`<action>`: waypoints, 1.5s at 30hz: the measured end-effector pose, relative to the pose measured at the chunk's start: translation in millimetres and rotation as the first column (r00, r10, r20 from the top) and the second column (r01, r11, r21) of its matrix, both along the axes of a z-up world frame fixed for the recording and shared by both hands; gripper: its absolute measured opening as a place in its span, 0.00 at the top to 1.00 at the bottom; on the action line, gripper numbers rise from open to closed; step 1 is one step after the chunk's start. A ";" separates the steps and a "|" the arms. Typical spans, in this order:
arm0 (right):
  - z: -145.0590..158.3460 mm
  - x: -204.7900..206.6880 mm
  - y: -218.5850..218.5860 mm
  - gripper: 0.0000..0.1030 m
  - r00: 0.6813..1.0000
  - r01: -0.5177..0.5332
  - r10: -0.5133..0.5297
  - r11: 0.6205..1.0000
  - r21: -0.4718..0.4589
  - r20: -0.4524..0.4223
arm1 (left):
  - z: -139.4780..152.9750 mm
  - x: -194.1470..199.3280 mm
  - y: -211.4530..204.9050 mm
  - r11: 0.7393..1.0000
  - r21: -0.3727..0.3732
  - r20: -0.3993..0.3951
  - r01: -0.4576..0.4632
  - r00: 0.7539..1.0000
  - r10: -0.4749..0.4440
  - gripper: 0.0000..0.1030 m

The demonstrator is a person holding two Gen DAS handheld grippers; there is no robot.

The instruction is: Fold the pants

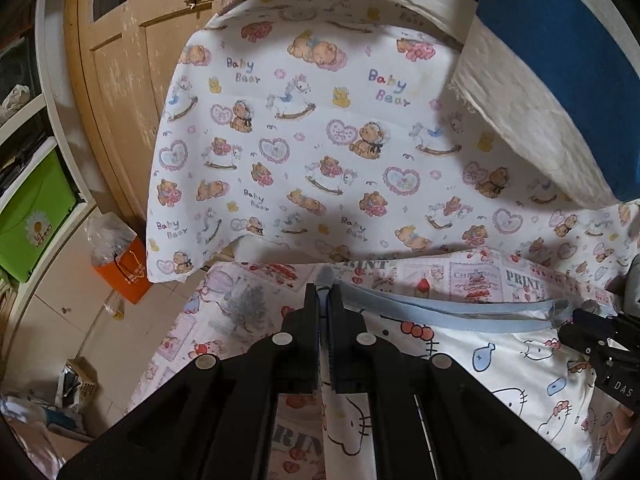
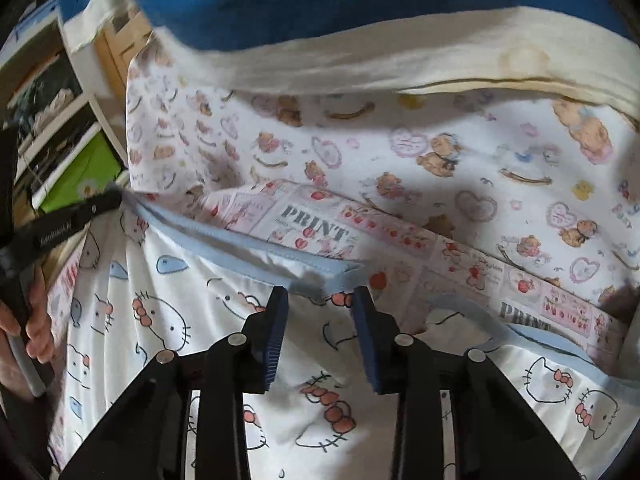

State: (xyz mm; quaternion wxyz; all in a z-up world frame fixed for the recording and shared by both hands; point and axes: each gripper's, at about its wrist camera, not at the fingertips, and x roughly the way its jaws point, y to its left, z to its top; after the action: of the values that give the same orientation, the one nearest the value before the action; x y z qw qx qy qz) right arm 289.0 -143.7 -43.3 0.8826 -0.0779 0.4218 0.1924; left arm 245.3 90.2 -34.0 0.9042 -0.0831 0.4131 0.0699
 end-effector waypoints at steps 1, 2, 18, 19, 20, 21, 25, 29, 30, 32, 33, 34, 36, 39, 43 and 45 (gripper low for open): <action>-0.1 -0.3 0.9 0.70 1.000 -0.003 0.003 1.000 -0.002 -0.002 | -0.9 0.6 0.4 1.000 -0.003 -0.004 0.000 1.000 0.000 0.97; -1.2 0.0 1.7 0.71 1.000 -0.004 0.004 1.000 -0.001 -0.011 | -1.6 0.8 1.3 1.000 -0.009 -0.007 0.000 1.000 0.000 0.97; 13.3 6.4 -24.2 0.99 0.973 0.196 -0.194 0.981 -0.002 0.122 | -4.1 3.4 -10.4 0.999 0.019 -0.021 0.040 0.999 -0.040 0.89; 10.9 8.7 -25.4 0.99 0.973 0.207 -0.205 0.978 -0.009 0.110 | -5.8 4.3 -11.6 0.999 0.021 -0.027 0.043 0.999 -0.043 0.88; 7.6 10.9 -26.3 0.99 0.973 0.213 -0.211 0.977 -0.012 0.097 | -7.8 5.5 -11.9 0.999 0.019 -0.035 0.048 0.998 -0.047 0.88; 3.2 13.8 -26.2 0.99 0.973 0.216 -0.214 0.976 -0.021 0.086 | -9.7 6.8 -12.2 0.999 0.015 -0.046 0.051 0.998 -0.051 0.88; -1.4 16.9 -32.3 0.98 0.955 0.286 -0.278 0.955 -0.072 0.108 | -13.0 8.8 -9.2 0.999 0.000 -0.054 0.049 0.997 -0.049 0.40; 13.4 10.5 -47.8 0.68 0.951 0.285 -0.290 0.957 0.056 0.107 | -9.0 6.4 -6.0 0.999 -0.012 -0.028 0.053 0.998 -0.053 0.36; 16.5 8.7 -48.1 0.68 0.958 0.262 -0.269 0.962 0.079 0.103 | -8.4 6.2 -5.2 0.999 -0.009 -0.026 0.049 0.998 -0.049 0.35; 18.8 6.9 -44.5 0.68 0.973 0.208 -0.216 0.973 0.095 0.085 | -7.3 5.8 -2.6 0.999 -0.021 -0.020 0.043 0.999 -0.044 0.33; 17.5 7.0 -40.7 0.68 0.978 0.189 -0.195 0.978 0.085 0.073 | -7.3 6.0 -0.9 0.999 -0.027 -0.021 0.040 0.999 -0.040 0.33; 15.0 7.9 -36.1 0.68 0.982 0.177 -0.181 0.982 0.067 0.062 | -7.3 6.1 0.5 0.999 -0.030 -0.022 0.035 0.999 -0.036 0.33; 5.5 11.2 -25.8 0.68 0.987 0.157 -0.158 0.987 0.024 0.041 | -7.0 6.1 2.9 0.999 -0.033 -0.020 0.026 0.999 -0.027 0.33; -8.4 12.5 -13.8 0.84 0.988 0.152 -0.151 0.987 -0.044 0.037 | -7.1 5.8 4.8 1.000 -0.026 -0.017 0.013 1.000 -0.014 0.33; -8.4 13.1 -15.7 0.98 0.974 0.217 -0.212 0.975 -0.056 0.085 | -7.9 5.1 4.8 0.999 -0.032 -0.012 0.020 1.000 -0.021 0.33; -0.7 11.6 -23.1 0.99 0.943 0.301 -0.287 0.951 -0.069 0.167 | -8.4 5.4 4.1 0.998 -0.045 -0.008 0.035 0.999 -0.036 0.33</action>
State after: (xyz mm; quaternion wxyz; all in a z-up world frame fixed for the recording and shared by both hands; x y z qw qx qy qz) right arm 300.6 -166.8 -44.0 0.9269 -0.0701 0.3673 0.0319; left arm 250.7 94.3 -42.4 0.9014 -0.0958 0.4199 0.0448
